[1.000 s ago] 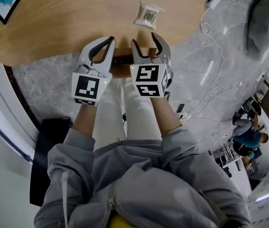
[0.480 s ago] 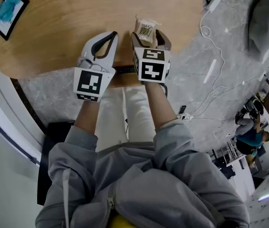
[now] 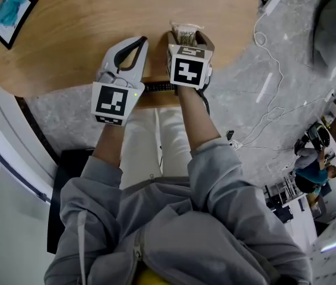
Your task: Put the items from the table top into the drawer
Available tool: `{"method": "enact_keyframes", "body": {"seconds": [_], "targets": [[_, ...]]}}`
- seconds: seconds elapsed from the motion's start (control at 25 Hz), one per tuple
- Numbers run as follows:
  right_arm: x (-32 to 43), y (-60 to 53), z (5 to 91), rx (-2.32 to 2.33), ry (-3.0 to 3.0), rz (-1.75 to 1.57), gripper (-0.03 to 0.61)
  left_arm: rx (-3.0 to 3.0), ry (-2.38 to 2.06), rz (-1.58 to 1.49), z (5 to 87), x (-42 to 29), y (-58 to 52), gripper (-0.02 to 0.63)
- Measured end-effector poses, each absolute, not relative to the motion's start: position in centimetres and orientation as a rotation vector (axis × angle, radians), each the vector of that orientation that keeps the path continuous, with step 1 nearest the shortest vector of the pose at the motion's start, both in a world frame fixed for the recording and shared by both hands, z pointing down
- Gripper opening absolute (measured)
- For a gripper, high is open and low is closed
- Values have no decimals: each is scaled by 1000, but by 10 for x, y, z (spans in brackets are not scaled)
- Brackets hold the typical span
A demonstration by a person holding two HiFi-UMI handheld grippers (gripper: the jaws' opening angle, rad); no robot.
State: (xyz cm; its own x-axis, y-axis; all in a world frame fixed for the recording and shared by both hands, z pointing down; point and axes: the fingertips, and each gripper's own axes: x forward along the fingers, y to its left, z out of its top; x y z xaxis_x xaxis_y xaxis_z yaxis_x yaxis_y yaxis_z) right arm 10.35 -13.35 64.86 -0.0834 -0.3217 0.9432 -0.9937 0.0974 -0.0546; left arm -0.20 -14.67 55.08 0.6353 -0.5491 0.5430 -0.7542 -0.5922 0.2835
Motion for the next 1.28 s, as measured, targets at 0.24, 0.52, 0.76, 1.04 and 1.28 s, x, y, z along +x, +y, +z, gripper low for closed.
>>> {"method": "enact_keyframes", "body": {"seconds": [0.24, 0.52, 0.76, 1.04, 1.28], "targets": [[87, -133, 647, 1312, -1592, 977, 212, 2356, -1022, 548, 550, -6, -136, 2], [87, -136, 632, 1328, -1636, 953, 192, 2356, -1027, 544, 546, -9, -121, 2], [73, -134, 598, 1346, -1723, 882, 192, 2365, -1041, 539, 539, -14, -109, 2], [63, -114, 551, 1343, -1837, 780, 192, 2372, -1047, 538, 534, -19, -89, 2], [56, -78, 526, 1268, -1899, 668, 192, 2365, -1048, 546, 532, -25, -68, 2]]}}
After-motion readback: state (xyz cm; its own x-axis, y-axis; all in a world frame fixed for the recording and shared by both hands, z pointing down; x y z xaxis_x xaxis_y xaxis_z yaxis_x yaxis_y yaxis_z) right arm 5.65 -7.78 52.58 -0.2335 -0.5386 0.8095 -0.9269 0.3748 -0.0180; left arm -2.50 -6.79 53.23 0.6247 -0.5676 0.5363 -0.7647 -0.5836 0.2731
